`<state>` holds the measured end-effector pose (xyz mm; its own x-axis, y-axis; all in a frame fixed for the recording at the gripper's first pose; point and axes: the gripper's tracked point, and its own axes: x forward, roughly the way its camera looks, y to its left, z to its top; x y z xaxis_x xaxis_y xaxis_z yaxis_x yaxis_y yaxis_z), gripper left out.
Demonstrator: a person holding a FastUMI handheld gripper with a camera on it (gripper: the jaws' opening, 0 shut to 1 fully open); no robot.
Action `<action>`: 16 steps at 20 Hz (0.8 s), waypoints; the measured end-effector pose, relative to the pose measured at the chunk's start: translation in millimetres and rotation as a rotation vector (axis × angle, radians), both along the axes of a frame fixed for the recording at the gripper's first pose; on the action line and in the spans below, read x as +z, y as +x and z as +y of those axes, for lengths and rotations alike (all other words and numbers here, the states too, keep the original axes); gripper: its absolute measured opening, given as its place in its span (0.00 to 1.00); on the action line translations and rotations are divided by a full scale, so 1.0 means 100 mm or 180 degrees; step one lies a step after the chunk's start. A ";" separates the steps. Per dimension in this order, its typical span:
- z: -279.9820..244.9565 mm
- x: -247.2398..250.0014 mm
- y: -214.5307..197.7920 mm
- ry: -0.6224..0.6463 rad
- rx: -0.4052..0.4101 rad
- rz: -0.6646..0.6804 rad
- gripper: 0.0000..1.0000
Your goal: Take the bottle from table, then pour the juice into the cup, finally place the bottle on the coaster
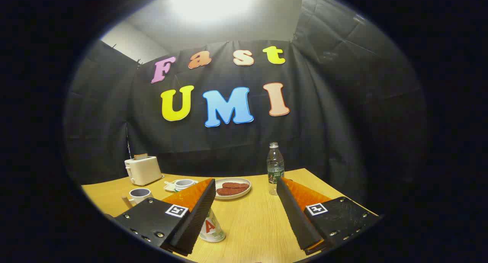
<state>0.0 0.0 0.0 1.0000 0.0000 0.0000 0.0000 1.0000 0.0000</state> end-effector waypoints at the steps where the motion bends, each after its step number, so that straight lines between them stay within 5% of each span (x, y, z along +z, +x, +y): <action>1: 0.06 0.02 -0.04 -0.0049 0.0005 0.0007 0.97; 16: 0.88 -0.74 -0.01 -0.0170 0.0407 0.0383 0.97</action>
<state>-1.2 88.4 -74.5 0.9846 0.1239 -0.1230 -0.1303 0.9904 -0.0454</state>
